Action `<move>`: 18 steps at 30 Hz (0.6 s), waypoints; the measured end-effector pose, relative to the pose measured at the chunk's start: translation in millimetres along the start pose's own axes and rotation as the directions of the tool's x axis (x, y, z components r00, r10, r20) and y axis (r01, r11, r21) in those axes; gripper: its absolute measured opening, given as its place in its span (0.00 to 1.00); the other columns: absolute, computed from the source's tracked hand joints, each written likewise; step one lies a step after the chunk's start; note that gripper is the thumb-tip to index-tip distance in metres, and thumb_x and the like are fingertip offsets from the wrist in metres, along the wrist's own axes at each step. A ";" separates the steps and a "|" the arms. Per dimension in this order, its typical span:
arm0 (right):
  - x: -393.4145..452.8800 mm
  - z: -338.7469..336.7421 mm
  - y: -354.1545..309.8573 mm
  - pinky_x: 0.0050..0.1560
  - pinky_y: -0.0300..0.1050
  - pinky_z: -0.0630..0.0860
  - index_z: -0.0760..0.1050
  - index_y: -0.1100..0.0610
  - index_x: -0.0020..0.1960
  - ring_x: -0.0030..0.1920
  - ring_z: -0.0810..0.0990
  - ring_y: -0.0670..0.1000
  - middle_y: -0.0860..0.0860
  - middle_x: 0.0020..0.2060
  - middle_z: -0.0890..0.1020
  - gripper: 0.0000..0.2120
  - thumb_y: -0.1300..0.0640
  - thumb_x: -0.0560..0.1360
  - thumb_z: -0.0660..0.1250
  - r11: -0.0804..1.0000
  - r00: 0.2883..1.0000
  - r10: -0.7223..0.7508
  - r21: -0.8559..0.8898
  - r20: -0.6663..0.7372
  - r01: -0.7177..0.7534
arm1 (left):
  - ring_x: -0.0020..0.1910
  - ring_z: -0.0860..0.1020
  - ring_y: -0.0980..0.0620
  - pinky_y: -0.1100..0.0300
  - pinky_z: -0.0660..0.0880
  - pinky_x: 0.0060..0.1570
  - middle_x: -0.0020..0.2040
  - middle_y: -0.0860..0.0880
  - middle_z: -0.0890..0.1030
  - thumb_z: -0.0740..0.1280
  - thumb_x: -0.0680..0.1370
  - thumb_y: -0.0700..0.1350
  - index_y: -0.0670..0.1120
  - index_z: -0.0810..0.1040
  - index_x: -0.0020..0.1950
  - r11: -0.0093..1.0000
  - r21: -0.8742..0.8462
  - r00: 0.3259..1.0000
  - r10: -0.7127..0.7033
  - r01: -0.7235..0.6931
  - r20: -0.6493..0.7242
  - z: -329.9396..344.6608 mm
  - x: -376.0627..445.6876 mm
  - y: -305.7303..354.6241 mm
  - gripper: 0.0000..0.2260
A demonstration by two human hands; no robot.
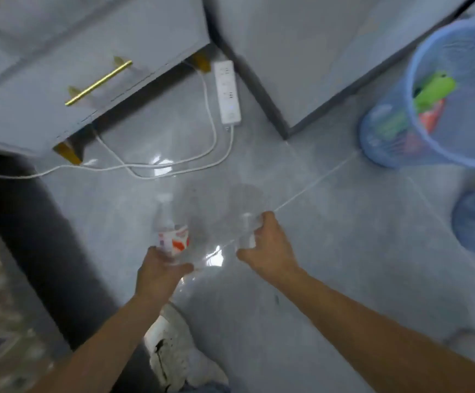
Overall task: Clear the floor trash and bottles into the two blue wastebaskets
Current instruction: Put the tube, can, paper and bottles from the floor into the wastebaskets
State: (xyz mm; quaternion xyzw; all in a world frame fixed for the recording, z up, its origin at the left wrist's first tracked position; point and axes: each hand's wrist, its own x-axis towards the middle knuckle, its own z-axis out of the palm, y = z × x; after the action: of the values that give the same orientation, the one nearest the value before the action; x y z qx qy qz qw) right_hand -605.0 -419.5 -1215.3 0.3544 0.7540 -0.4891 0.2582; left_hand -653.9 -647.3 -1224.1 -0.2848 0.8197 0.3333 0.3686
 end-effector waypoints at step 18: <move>-111.3 -405.7 61.8 0.56 0.49 0.82 0.66 0.44 0.67 0.59 0.80 0.45 0.44 0.60 0.77 0.32 0.56 0.69 0.77 0.900 0.731 -0.061 0.279 -0.680 0.334 | 0.50 0.85 0.56 0.66 0.80 0.46 0.50 0.48 0.87 0.80 0.68 0.31 0.45 0.80 0.59 0.712 -0.290 0.648 0.702 -0.639 0.297 237.2 -278.4 307.7 0.22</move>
State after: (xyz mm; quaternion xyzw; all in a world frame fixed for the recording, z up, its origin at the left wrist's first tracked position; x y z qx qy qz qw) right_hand -505.2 -60.8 -1010.2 0.4623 0.7191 -0.4961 -0.1517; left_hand -617.2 -216.9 -1019.5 0.0827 0.7477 0.5593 0.3482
